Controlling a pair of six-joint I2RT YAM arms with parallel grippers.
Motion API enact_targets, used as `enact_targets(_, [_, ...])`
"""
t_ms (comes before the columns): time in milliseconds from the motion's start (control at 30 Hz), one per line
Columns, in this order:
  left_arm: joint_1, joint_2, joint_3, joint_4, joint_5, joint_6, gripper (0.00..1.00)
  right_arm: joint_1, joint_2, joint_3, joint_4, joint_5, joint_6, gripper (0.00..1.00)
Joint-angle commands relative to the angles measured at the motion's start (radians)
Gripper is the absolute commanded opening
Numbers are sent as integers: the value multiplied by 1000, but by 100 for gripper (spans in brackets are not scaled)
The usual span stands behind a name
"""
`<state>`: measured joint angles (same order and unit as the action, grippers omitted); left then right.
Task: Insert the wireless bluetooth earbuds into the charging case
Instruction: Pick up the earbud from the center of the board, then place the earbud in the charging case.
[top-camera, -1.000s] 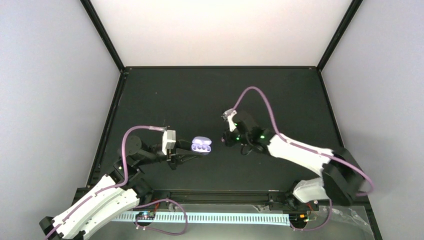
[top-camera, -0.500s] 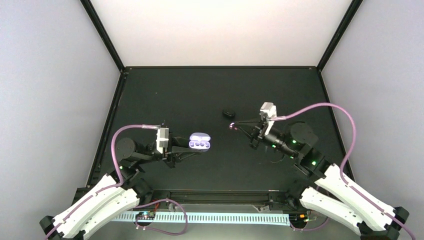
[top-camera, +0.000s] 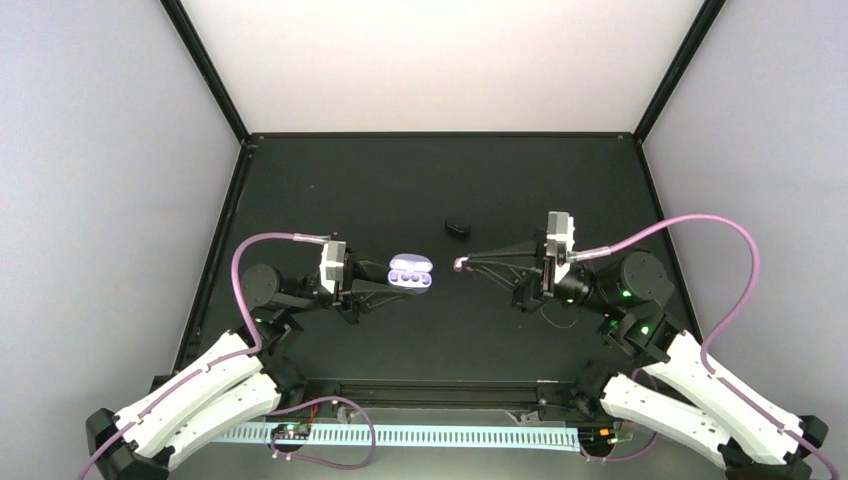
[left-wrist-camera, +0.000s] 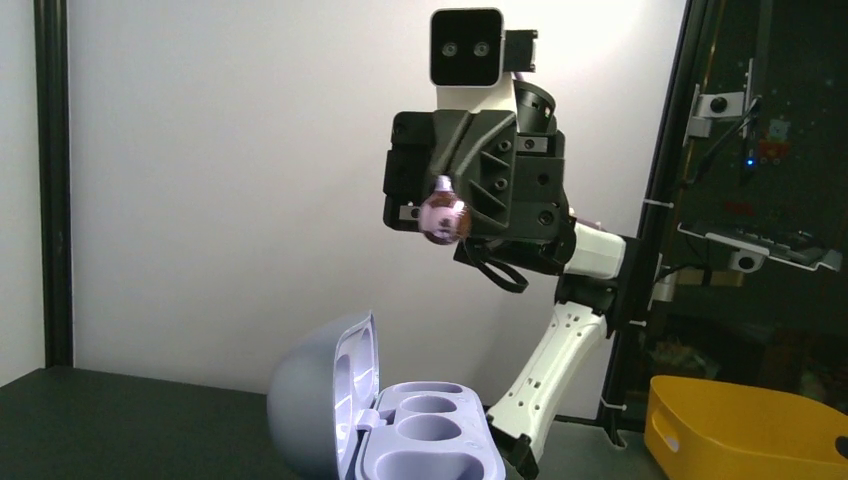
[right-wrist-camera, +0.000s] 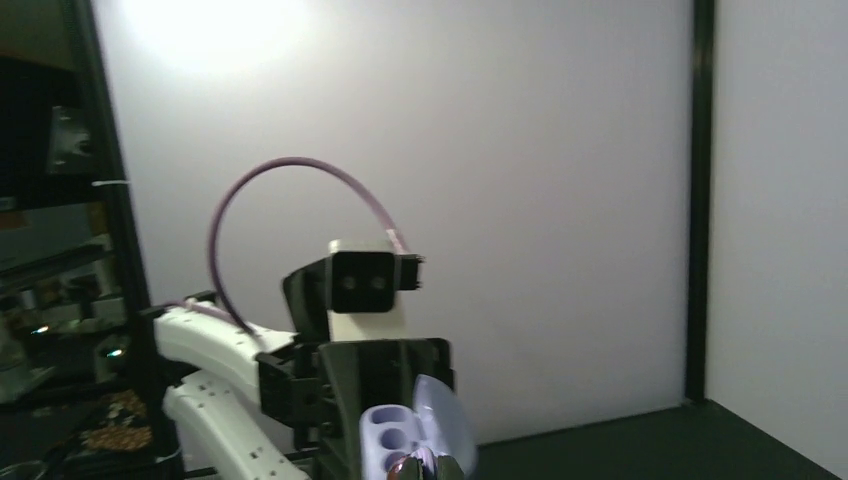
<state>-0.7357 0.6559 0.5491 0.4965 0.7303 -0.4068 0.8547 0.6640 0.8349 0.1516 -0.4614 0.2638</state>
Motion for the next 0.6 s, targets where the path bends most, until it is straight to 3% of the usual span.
enact_targets(0, [-7, 6, 33, 98, 29, -15, 2, 93, 32, 39, 89, -1, -70, 1])
enact_targets(200, [-7, -2, 31, 77, 37, -2, 1, 207, 98, 69, 122, 74, -153, 1])
enact_targets(567, [-8, -57, -12, 45, 29, 16, 1, 300, 224, 112, 143, 109, -211, 1])
